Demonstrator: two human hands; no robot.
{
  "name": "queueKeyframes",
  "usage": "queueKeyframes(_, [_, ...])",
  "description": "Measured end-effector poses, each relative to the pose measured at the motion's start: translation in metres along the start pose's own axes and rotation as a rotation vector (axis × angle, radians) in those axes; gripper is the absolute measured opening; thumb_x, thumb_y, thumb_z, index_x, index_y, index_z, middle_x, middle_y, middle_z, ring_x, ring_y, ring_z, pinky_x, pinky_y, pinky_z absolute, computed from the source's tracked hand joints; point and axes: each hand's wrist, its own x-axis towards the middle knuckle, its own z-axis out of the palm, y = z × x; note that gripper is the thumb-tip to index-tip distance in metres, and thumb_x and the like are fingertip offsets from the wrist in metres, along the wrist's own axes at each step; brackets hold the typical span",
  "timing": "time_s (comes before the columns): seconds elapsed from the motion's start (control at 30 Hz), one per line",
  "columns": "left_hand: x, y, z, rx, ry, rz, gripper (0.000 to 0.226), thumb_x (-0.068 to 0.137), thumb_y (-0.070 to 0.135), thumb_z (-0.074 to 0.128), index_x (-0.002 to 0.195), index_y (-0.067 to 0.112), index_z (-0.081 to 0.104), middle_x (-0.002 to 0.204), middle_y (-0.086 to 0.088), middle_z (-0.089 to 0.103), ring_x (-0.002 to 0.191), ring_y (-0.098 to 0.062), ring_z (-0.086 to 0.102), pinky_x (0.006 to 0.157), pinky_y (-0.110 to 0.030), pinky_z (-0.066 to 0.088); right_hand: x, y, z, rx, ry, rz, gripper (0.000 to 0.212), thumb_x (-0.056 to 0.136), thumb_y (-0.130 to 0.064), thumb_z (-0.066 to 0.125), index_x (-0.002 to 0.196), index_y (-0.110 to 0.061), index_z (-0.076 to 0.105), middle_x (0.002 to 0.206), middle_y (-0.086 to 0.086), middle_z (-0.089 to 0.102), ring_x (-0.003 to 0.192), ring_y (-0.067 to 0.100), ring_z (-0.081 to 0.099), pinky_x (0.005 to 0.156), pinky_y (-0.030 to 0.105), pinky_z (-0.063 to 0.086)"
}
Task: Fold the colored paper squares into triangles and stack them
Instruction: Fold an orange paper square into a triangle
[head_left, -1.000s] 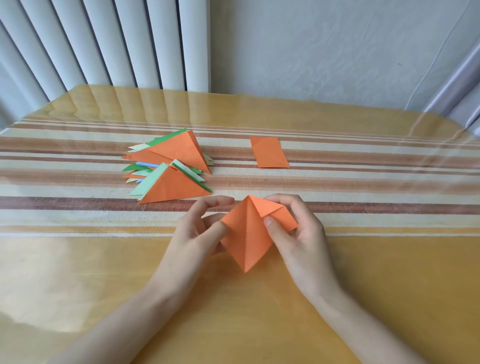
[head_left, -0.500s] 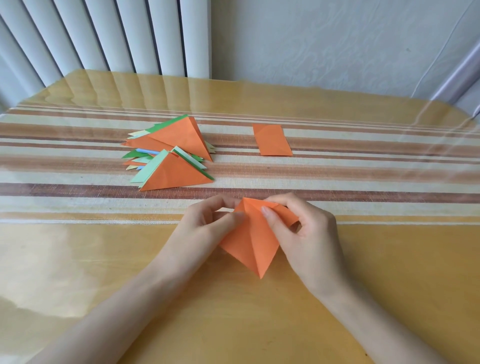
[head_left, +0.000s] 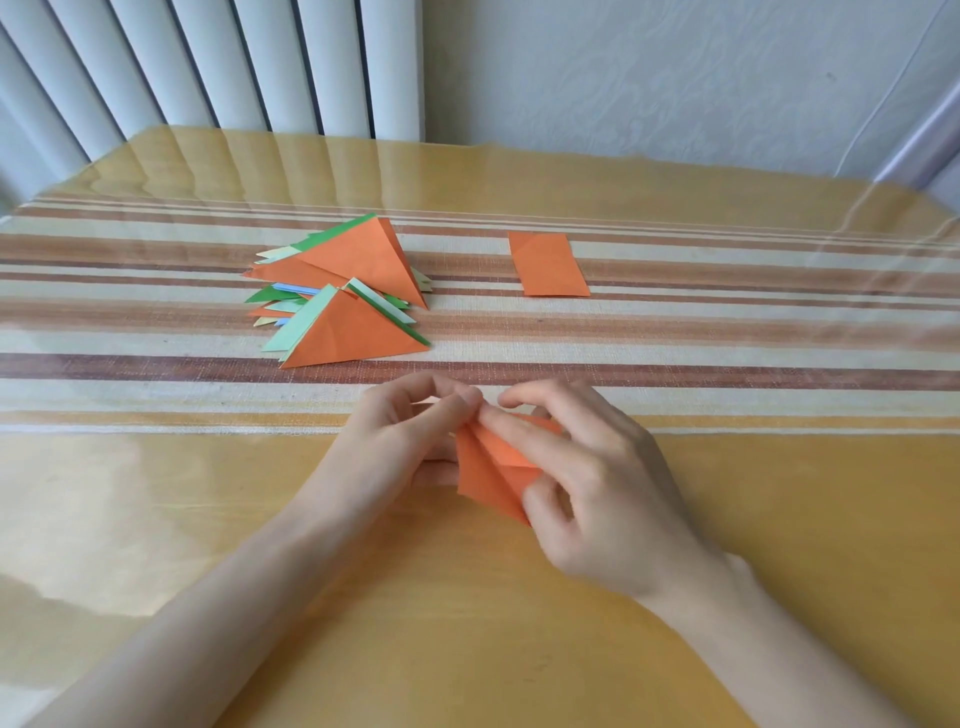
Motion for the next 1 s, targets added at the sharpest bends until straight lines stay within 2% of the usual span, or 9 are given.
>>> queueKeyframes(0.07, [0.000,-0.001,-0.002,-0.011,0.017,-0.001,0.015,0.092,0.013,0.053,0.080,0.005,0.056,0.049,0.006,0.055,0.041,-0.005,0.052,0.042,-0.012,0.041,0.001,0.000,-0.002,0.046,-0.053,0.012,0.057,0.072,-0.012,0.038,0.122,-0.007,0.065,0.117,0.008,0.062,0.096,0.027,0.056,0.079,0.042,0.048])
queueKeyframes(0.17, [0.002,-0.003,-0.005,-0.012,0.037,0.028,0.014,0.082,0.022,0.061,0.082,0.008,0.063,0.065,-0.004,0.062,0.056,-0.011,0.056,0.050,-0.016,0.047,0.001,0.002,-0.004,0.223,-0.050,0.063,0.052,0.081,-0.019,0.037,0.123,-0.008,0.064,0.123,0.004,0.060,0.105,0.023,0.053,0.088,0.043,0.044])
queueKeyframes(0.27, [0.003,-0.006,-0.006,0.020,0.063,0.049,0.021,0.075,0.026,0.063,0.086,0.008,0.065,0.073,-0.010,0.059,0.064,-0.016,0.053,0.055,-0.017,0.047,0.001,0.001,-0.005,0.419,0.034,0.227,0.043,0.092,-0.036,0.043,0.125,-0.015,0.062,0.118,-0.006,0.061,0.110,0.009,0.052,0.095,0.028,0.039])
queueKeyframes(0.37, [0.004,-0.005,-0.005,0.026,0.072,0.073,0.016,0.074,0.024,0.063,0.083,0.011,0.064,0.067,-0.006,0.060,0.061,-0.013,0.052,0.055,-0.017,0.047,0.002,-0.001,-0.005,0.574,0.054,0.459,0.036,0.085,-0.052,0.055,0.111,-0.029,0.063,0.103,-0.013,0.065,0.102,0.005,0.057,0.084,0.009,0.036])
queueKeyframes(0.53, [0.003,-0.009,-0.004,0.143,0.043,0.128,0.019,0.072,0.026,0.065,0.083,0.012,0.063,0.067,-0.003,0.066,0.066,-0.013,0.057,0.063,-0.025,0.047,0.005,-0.001,0.001,0.663,0.030,0.539,0.010,0.082,-0.030,0.064,0.081,-0.021,0.067,0.078,-0.013,0.067,0.077,0.002,0.059,0.069,0.009,0.037])
queueKeyframes(0.67, [0.004,-0.007,-0.004,0.218,0.056,0.128,0.021,0.068,0.027,0.068,0.081,0.011,0.065,0.071,-0.007,0.070,0.065,-0.014,0.063,0.062,-0.024,0.051,0.006,0.001,0.001,0.761,0.020,0.583,0.009,0.083,-0.023,0.064,0.076,-0.019,0.068,0.076,-0.011,0.070,0.073,-0.001,0.060,0.070,0.012,0.041])
queueKeyframes(0.73, [0.005,-0.007,-0.007,0.190,0.087,0.086,0.020,0.067,0.027,0.069,0.080,0.011,0.065,0.071,-0.009,0.070,0.065,-0.016,0.061,0.062,-0.025,0.050,0.006,0.004,0.000,0.792,0.034,0.638,0.011,0.088,-0.016,0.067,0.077,-0.017,0.070,0.078,-0.005,0.072,0.075,0.004,0.063,0.072,0.018,0.046])
queueKeyframes(0.87, [0.003,-0.004,-0.008,0.086,0.114,0.003,0.016,0.066,0.027,0.070,0.076,0.014,0.065,0.069,-0.007,0.068,0.060,-0.017,0.060,0.059,-0.024,0.049,0.007,0.005,-0.005,0.851,0.101,0.719,0.010,0.086,-0.011,0.068,0.077,-0.015,0.070,0.074,-0.001,0.073,0.070,0.005,0.065,0.069,0.014,0.048])
queueKeyframes(1.0, [0.003,0.002,-0.006,-0.048,0.039,-0.053,0.022,0.094,0.021,0.050,0.083,0.008,0.064,0.059,0.001,0.064,0.052,-0.010,0.060,0.052,-0.020,0.051,0.006,0.006,-0.006,0.875,0.152,0.760,0.007,0.086,-0.012,0.068,0.079,-0.013,0.069,0.074,0.005,0.072,0.071,0.011,0.064,0.073,0.024,0.050])
